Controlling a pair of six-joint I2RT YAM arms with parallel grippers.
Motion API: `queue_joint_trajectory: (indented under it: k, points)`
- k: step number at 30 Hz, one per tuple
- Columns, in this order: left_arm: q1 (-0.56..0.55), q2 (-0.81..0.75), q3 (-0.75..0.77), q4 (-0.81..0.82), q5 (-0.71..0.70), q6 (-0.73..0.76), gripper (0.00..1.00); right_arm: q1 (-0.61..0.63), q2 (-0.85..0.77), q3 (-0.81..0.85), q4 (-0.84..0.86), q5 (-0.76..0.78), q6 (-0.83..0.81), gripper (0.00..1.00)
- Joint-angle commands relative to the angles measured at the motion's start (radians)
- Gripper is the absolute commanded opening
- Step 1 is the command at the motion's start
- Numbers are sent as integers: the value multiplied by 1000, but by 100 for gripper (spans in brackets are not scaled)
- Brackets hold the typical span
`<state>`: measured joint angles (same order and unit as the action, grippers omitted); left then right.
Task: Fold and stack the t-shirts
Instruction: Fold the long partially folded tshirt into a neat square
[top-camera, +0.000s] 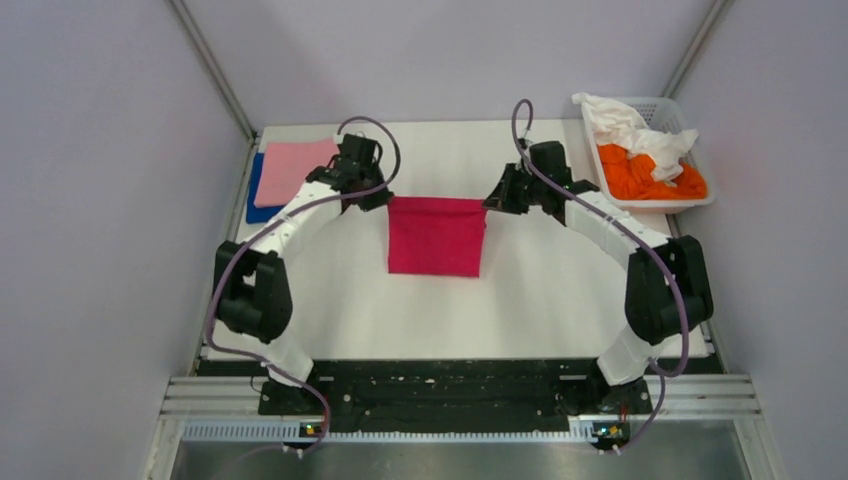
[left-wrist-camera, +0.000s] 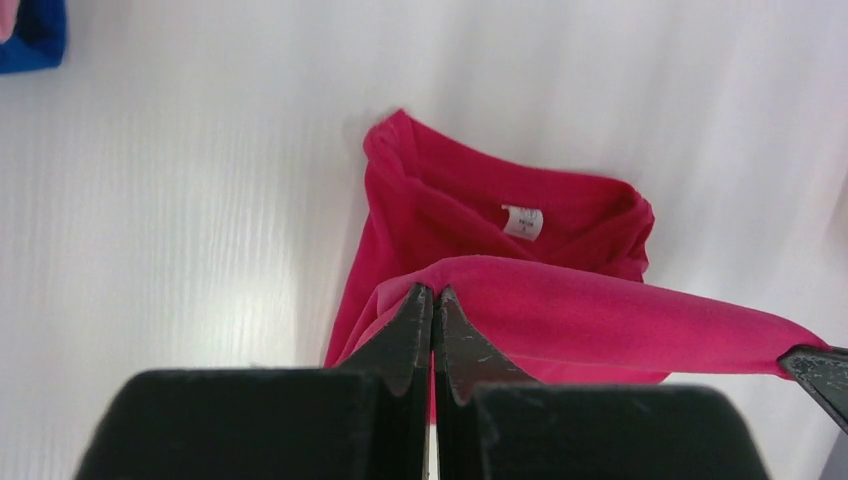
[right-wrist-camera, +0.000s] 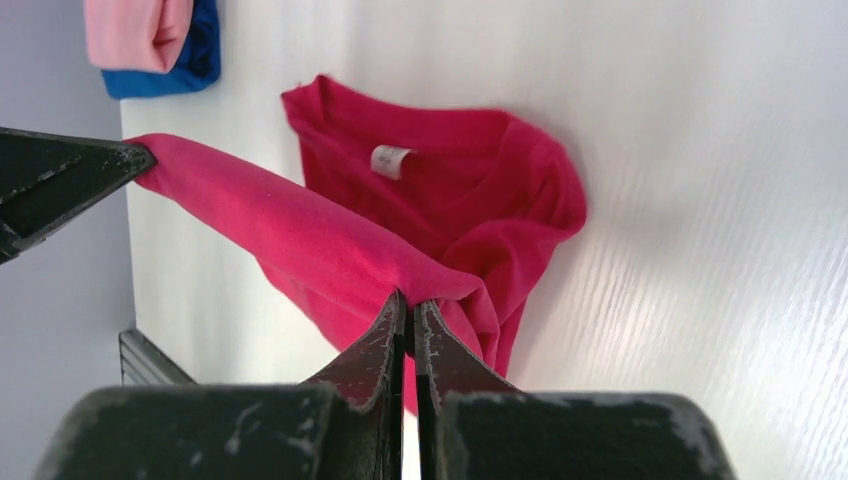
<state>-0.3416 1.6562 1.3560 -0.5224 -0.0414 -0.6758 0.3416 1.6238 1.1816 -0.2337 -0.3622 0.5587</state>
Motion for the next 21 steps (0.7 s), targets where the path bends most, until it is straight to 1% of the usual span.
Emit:
queue_joint_trajectory:
  k: [1,5,8,11,13,14,15,17,18,19,20,21]
  points:
    - [26,110,138,21,-14,54,0,-50,69,80,27,84,-31,0]
    - [31,231,245,-26,35,73,0,-71,139,94,40,93,-42,0]
    - [40,303,307,-65,36,76,0,-86,222,129,50,75,-55,0]
    - [56,345,346,-75,76,73,0,-96,281,167,107,36,-69,0]
    - [64,352,358,-71,81,70,0,-98,319,213,115,15,-82,0]
    - [68,354,359,-63,80,68,2,-99,333,238,103,17,-84,1]
    - [71,357,362,-55,84,68,12,-99,344,263,92,24,-84,10]
    - [79,364,384,-67,107,69,47,-101,353,300,59,55,-85,54]
    - [85,364,399,-83,127,72,61,-101,347,310,52,74,-86,78]
    - [90,358,411,-102,144,73,75,-101,335,311,43,91,-87,96]
    - [93,345,412,-108,151,73,87,-102,319,306,33,106,-86,98]
    - [93,326,403,-109,154,74,96,-102,297,292,30,109,-87,99]
